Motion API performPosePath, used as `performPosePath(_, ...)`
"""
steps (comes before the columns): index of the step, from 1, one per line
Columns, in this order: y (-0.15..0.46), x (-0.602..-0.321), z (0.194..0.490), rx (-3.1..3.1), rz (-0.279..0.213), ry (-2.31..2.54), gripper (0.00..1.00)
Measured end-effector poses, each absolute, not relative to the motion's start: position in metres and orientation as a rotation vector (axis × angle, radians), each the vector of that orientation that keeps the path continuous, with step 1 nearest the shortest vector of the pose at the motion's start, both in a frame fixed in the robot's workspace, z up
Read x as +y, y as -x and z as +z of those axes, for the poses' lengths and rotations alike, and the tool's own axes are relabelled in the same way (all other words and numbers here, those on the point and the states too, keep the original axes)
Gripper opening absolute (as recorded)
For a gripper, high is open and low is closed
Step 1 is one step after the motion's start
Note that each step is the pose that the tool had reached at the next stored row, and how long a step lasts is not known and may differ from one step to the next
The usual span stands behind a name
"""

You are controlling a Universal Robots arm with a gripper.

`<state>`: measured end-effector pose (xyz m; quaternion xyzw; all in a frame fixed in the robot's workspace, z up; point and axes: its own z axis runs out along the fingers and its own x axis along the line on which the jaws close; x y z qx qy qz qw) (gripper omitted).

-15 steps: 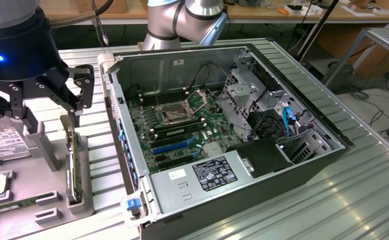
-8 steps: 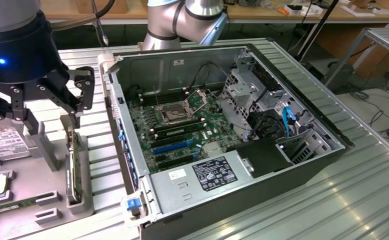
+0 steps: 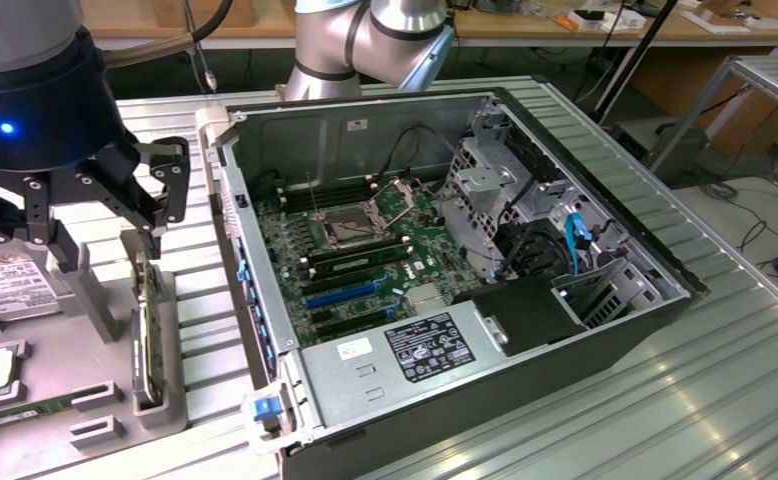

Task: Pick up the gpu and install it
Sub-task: 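Pick up the gpu and move the gpu toward the slot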

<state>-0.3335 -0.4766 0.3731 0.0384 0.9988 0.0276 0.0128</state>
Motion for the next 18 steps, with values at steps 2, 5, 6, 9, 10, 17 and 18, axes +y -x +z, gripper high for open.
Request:
performPosePath(2,0.3335,-0.4766,0.3722,3.112,0.086,-0.12,0.62)
performPosePath(5,0.3335,-0.4766,0.3709,3.112,0.086,-0.12,0.62)
performPosePath(6,0.3335,-0.4766,0.3703,3.112,0.086,-0.12,0.62)
performPosePath(9,0.3335,-0.4766,0.3691,3.112,0.086,-0.12,0.62)
performPosePath(10,0.3335,-0.4767,0.3687,3.113,0.086,-0.12,0.62)
performPosePath(17,0.3335,-0.4766,0.3681,3.112,0.086,-0.12,0.62)
performPosePath(18,0.3335,-0.4766,0.3674,3.112,0.086,-0.12,0.62)
